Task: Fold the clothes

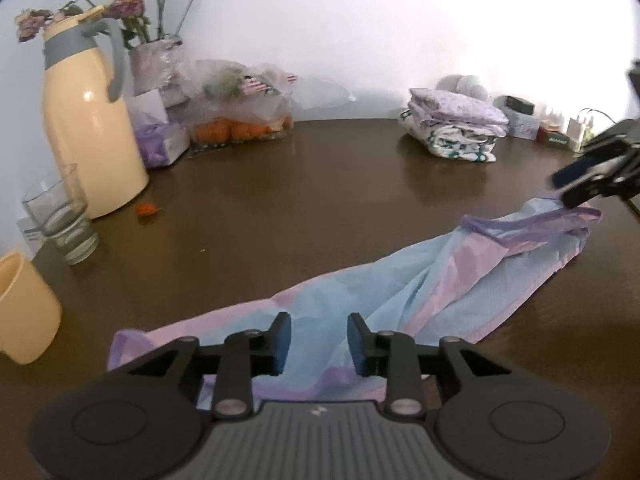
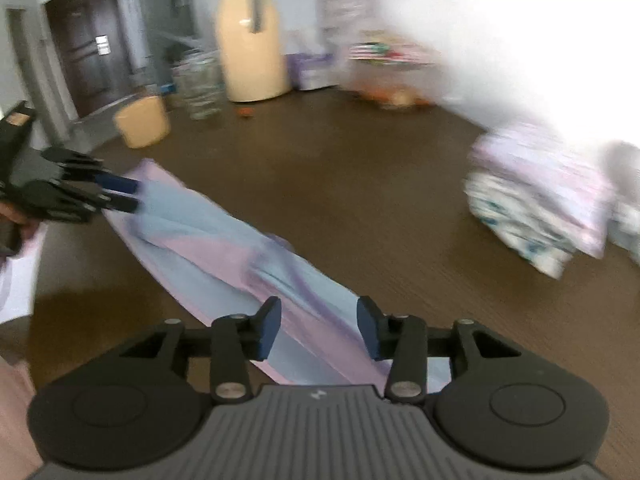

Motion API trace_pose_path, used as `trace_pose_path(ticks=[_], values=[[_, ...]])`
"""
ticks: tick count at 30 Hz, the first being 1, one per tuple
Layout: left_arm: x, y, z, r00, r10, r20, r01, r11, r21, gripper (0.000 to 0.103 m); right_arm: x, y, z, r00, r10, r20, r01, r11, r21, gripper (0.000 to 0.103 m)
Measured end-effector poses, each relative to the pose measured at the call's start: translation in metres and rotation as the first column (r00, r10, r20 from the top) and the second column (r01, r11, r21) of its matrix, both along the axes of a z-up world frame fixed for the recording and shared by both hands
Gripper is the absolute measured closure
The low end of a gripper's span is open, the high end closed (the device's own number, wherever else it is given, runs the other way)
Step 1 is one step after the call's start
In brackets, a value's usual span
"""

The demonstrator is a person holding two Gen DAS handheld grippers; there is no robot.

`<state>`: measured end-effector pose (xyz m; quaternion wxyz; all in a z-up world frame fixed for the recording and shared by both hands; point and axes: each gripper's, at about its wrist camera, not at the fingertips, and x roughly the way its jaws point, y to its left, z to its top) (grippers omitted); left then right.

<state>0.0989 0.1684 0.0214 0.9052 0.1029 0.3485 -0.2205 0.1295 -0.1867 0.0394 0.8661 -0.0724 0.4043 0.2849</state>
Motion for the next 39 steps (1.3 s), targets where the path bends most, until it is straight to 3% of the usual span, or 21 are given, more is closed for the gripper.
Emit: trace_pose_path(ticks=[4, 9, 11, 12, 14, 18, 23, 27, 29, 31, 35, 39], values=[[0.007, -0.008, -0.01, 0.997, -0.067, -0.043, 0.067, 0.998, -0.001, 0.07, 0.044, 0.052, -0.018, 0.996, 0.069, -0.063, -0.07, 0.998, -0.007, 0.054], [0.008, -0.005, -0.015, 0.996, -0.074, -0.055, 0.075, 0.997, 0.011, 0.069, 0.084, 0.075, -0.037, 0.982, 0.079, -0.171, -0.08, 0.997, 0.002, 0.054], [0.009, 0.0, -0.015, 0.997, -0.059, -0.055, 0.059, 0.998, 0.009, 0.069, 0.095, 0.078, -0.045, 0.969, 0.081, -0.234, -0.08, 0.997, 0.015, 0.067], [0.009, 0.005, -0.015, 0.998, -0.042, -0.056, 0.043, 0.999, 0.007, 0.069, 0.092, 0.078, -0.044, 0.966, 0.088, -0.243, -0.085, 0.996, 0.024, 0.089], [0.011, 0.014, -0.015, 0.998, -0.003, -0.061, 0.003, 1.0, 0.004, 0.069, 0.088, 0.076, -0.042, 0.961, 0.102, -0.258, -0.094, 0.995, 0.043, 0.093], [0.019, 0.035, -0.017, 0.992, 0.084, -0.099, -0.088, 0.996, -0.034, 0.07, 0.052, 0.064, -0.022, 0.966, 0.176, -0.188, -0.167, 0.984, 0.063, 0.095], [0.029, 0.051, -0.022, 0.975, 0.178, -0.129, -0.186, 0.981, -0.051, 0.069, 0.01, 0.068, -0.026, 0.961, 0.232, -0.149, -0.235, 0.972, -0.002, 0.095], [0.031, 0.061, -0.021, 0.961, 0.242, -0.13, -0.253, 0.965, -0.068, 0.067, -0.003, 0.074, -0.04, 0.963, 0.223, -0.15, -0.229, 0.973, -0.019, 0.092], [0.03, 0.067, -0.019, 0.955, 0.27, -0.127, -0.281, 0.957, -0.078, 0.063, -0.007, 0.075, -0.044, 0.966, 0.214, -0.144, -0.219, 0.975, -0.021, 0.086], [0.03, 0.076, -0.016, 0.943, 0.306, -0.128, -0.317, 0.945, -0.079, 0.059, -0.012, 0.068, -0.037, 0.974, 0.191, -0.12, -0.189, 0.982, 0.022, 0.064], [0.043, 0.09, -0.016, 0.915, 0.372, -0.155, -0.389, 0.916, -0.097, 0.058, -0.016, 0.055, -0.018, 0.986, 0.156, -0.051, -0.152, 0.986, 0.067, 0.064], [0.06, 0.097, -0.018, 0.893, 0.414, -0.179, -0.436, 0.893, -0.109, 0.059, -0.013, 0.055, -0.022, 0.99, 0.129, -0.049, -0.128, 0.991, 0.029, 0.064]])
